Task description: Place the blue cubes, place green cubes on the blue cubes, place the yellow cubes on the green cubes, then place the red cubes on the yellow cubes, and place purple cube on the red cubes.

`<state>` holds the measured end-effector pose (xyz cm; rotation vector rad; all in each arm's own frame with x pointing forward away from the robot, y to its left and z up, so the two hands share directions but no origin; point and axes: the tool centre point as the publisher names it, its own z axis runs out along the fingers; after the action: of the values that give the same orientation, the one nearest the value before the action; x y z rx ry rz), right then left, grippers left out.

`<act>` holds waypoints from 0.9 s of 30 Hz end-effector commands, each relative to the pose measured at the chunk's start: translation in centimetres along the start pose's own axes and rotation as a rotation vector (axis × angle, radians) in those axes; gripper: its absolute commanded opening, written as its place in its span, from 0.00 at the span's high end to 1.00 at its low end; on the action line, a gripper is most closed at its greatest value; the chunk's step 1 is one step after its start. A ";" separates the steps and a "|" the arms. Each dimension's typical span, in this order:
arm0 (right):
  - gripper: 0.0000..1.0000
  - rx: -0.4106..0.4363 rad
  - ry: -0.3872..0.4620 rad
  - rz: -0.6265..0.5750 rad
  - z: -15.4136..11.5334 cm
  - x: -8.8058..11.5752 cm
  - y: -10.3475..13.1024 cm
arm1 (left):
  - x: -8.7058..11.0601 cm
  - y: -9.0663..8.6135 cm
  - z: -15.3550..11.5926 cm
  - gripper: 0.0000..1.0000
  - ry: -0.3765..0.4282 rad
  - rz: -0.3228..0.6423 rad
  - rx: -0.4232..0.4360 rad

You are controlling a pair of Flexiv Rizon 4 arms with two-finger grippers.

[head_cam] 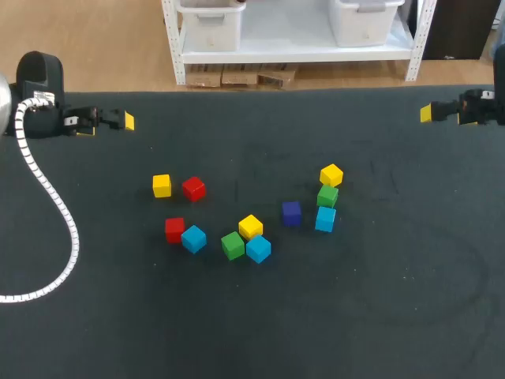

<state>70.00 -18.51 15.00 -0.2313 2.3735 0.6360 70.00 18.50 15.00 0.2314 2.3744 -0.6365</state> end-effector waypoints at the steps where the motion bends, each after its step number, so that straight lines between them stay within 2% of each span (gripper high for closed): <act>1: 0.00 0.000 0.000 0.000 0.0 0.0 0.0 | 0.0 0.0 0.0 0.00 0.000 0.000 0.000; 14: 0.00 -0.011 0.005 -0.010 0.1 -0.1 -0.1 | 0.0 0.0 0.0 0.00 0.000 0.000 0.000; 23: 0.00 -0.121 0.079 -0.213 0.9 0.1 -0.1 | 0.0 0.0 0.0 0.00 0.000 0.000 0.000; 27: 0.00 -0.183 0.126 -0.361 0.8 0.4 0.6 | 0.0 0.0 0.0 0.00 0.000 0.000 0.000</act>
<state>69.52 -17.27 14.22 -0.6338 2.3411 0.5328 70.00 18.50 15.00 0.2314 2.3744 -0.6365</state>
